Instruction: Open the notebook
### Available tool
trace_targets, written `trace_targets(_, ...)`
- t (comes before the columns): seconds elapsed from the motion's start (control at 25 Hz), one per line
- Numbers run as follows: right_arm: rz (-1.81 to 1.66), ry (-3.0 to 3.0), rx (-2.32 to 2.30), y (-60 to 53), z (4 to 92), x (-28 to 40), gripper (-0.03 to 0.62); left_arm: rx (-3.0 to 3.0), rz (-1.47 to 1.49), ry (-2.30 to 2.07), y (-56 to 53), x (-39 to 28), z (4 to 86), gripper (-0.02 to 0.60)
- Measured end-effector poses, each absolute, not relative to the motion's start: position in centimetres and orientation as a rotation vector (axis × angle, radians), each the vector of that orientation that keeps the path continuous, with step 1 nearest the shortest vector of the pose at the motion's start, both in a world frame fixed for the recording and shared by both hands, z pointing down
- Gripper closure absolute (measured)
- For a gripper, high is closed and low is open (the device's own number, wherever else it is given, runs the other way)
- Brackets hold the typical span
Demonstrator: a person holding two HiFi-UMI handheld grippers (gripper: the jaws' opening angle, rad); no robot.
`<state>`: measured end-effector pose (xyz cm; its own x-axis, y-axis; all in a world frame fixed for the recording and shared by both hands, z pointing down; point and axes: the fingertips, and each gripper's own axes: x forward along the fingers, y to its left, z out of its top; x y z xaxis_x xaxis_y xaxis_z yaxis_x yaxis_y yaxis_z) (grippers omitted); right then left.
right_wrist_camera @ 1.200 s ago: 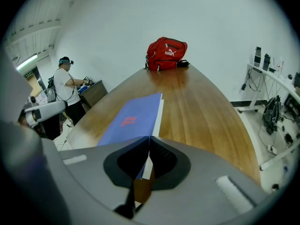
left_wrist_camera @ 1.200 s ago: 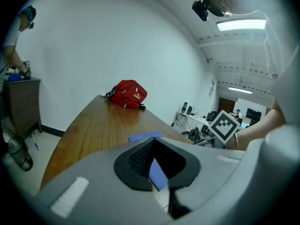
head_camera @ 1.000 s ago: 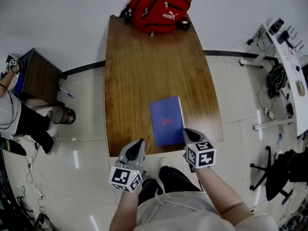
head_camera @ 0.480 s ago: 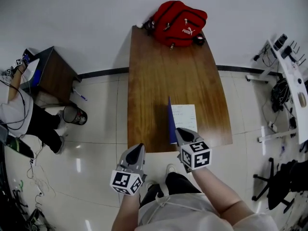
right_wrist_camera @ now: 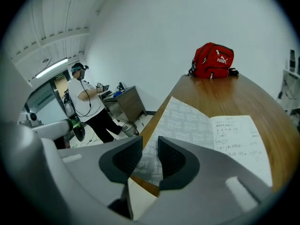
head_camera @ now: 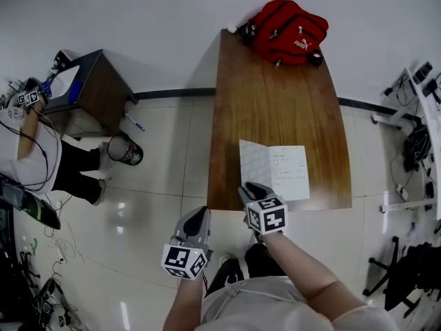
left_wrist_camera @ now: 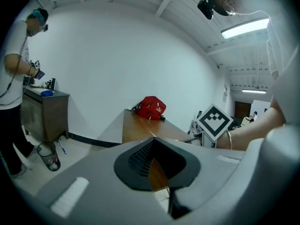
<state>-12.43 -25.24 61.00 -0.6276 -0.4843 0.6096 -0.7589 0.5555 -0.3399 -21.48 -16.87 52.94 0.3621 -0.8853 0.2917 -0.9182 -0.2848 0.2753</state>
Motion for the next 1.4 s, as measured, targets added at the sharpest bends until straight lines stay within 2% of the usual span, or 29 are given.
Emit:
trace_targets(0.12, 0.869, -2.346, 0.974, -24.0, 61.9, -12.8, 0.473, 2.244, 0.116, -1.571, -16.7, -22.0, 52.9, 0.577)
trace_targets(0.32, 0.936, -2.364, 1.012, -22.8, 61.7, -10.6, 0.471, 2.287, 0.121, -1.547, -16.5, -22.2, 52.2, 0.577)
trace_targets(0.6, 0.805, -2.375, 1.269, -20.9, 56.3, -5.0, 0.477, 2.423, 0.099, -1.471, -15.7, -21.2, 48.9, 0.577)
trace_targets(0.72, 0.742, -2.376, 1.39, -18.3, 53.6, -2.5, 0.496, 2.483, 0.078, -1.411, -14.0, -19.9, 47.6, 0.577)
trace_targets(0.8, 0.692, -2.354, 1.47, -16.1, 52.4, -0.5, 0.533, 2.516, 0.063, -1.362, -12.7, -18.7, 47.3, 0.577)
trace_targets(1.0, 0.648, -2.262, 1.599, -10.6, 52.4, 4.4, 0.588, 2.532, 0.033, -1.269, -9.6, -15.7, 48.2, 0.577)
trace_targets(1.4, 0.456, -2.346, 1.479, -3.4, 50.4, 9.1, 0.588, 2.547, 0.024, -1.328, -2.0, -8.1, 46.5, 0.577)
